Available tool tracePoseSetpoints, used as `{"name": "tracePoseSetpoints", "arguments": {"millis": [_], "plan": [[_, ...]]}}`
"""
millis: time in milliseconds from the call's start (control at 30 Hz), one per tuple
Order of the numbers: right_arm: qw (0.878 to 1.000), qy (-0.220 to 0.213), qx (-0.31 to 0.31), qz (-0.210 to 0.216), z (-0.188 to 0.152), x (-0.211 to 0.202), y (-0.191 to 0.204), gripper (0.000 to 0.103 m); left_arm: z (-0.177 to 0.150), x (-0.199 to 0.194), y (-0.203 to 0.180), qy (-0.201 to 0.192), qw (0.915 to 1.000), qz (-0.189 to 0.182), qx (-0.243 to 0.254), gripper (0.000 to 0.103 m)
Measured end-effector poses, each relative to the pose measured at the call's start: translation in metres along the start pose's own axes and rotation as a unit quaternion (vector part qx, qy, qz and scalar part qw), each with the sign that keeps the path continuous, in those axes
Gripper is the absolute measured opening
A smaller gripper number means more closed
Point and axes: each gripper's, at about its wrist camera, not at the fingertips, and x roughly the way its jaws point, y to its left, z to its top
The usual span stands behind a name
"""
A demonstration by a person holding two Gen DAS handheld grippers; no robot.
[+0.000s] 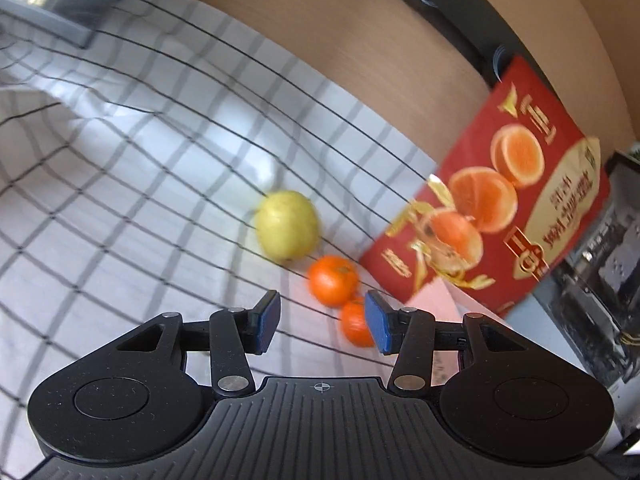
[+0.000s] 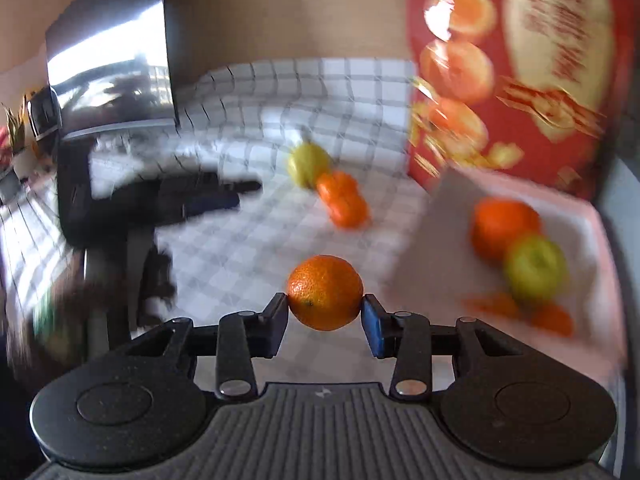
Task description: Organize fruits
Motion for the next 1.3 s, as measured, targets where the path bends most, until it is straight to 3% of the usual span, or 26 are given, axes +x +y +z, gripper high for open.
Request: {"name": "tracePoseSetpoints", "arguments": {"millis": [133, 233, 300, 400, 500, 567, 633, 733, 833, 900, 967, 1033, 1133, 1233, 1300], "plan": [[0.999, 0.000, 0.016, -0.041, -0.036, -0.014, -0.030, 0.040, 0.012, 0.023, -0.028, 0.033, 0.9993, -0.016, 0.009, 0.051], [0.997, -0.005, 0.038, -0.059, -0.049, -0.015, -0.049, 0.040, 0.029, 0.032, -0.042, -0.008, 0.9980, 0.040, 0.048, 0.051], [0.997, -0.006, 0.062, -0.051, -0.053, -0.014, -0.061, 0.040, 0.041, 0.041, -0.045, -0.034, 0.9915, 0.093, 0.084, 0.051], [0.996, -0.010, 0.072, -0.056, -0.058, -0.008, -0.070, 0.040, 0.056, 0.065, -0.040, -0.019, 0.9854, 0.145, 0.088, 0.051], [0.995, -0.009, 0.084, -0.056, -0.064, -0.005, -0.078, 0.040, 0.063, 0.084, -0.039, 0.010, 0.9825, 0.161, 0.094, 0.051], [0.994, -0.012, 0.092, -0.053, -0.065, -0.004, -0.083, 0.040, 0.064, 0.093, -0.042, 0.032, 0.9763, 0.181, 0.115, 0.051], [0.994, -0.017, 0.096, -0.059, -0.068, -0.003, -0.087, 0.040, 0.064, 0.099, -0.041, 0.044, 0.9729, 0.193, 0.119, 0.057], [0.993, -0.025, 0.095, -0.060, -0.069, -0.001, -0.088, 0.040, 0.063, 0.104, -0.035, 0.054, 0.9772, 0.177, 0.104, 0.057], [0.994, -0.035, 0.069, -0.076, -0.069, 0.001, -0.080, 0.041, 0.057, 0.115, -0.030, 0.096, 0.9810, 0.152, 0.072, 0.054], [0.994, -0.041, 0.054, -0.087, -0.070, 0.004, -0.074, 0.045, 0.056, 0.116, -0.027, 0.079, 0.9834, 0.152, 0.059, 0.061], [0.993, -0.048, 0.049, -0.091, -0.073, 0.005, -0.071, 0.047, 0.056, 0.120, -0.020, 0.076, 0.9846, 0.151, 0.042, 0.077], [0.993, -0.049, 0.051, -0.093, -0.075, 0.007, -0.072, 0.049, 0.056, 0.123, -0.015, 0.075, 0.9846, 0.155, 0.031, 0.085], [0.993, -0.048, 0.066, -0.082, -0.074, 0.008, -0.079, 0.051, 0.055, 0.124, -0.006, 0.073, 0.9870, 0.143, 0.014, 0.089], [0.993, -0.044, 0.071, -0.081, -0.075, 0.008, -0.079, 0.051, 0.055, 0.121, -0.003, 0.072, 0.9892, 0.127, 0.015, 0.081], [0.993, -0.045, 0.070, -0.082, -0.075, 0.009, -0.078, 0.051, 0.055, 0.113, -0.003, 0.071, 0.9924, 0.100, 0.013, 0.059]]}}
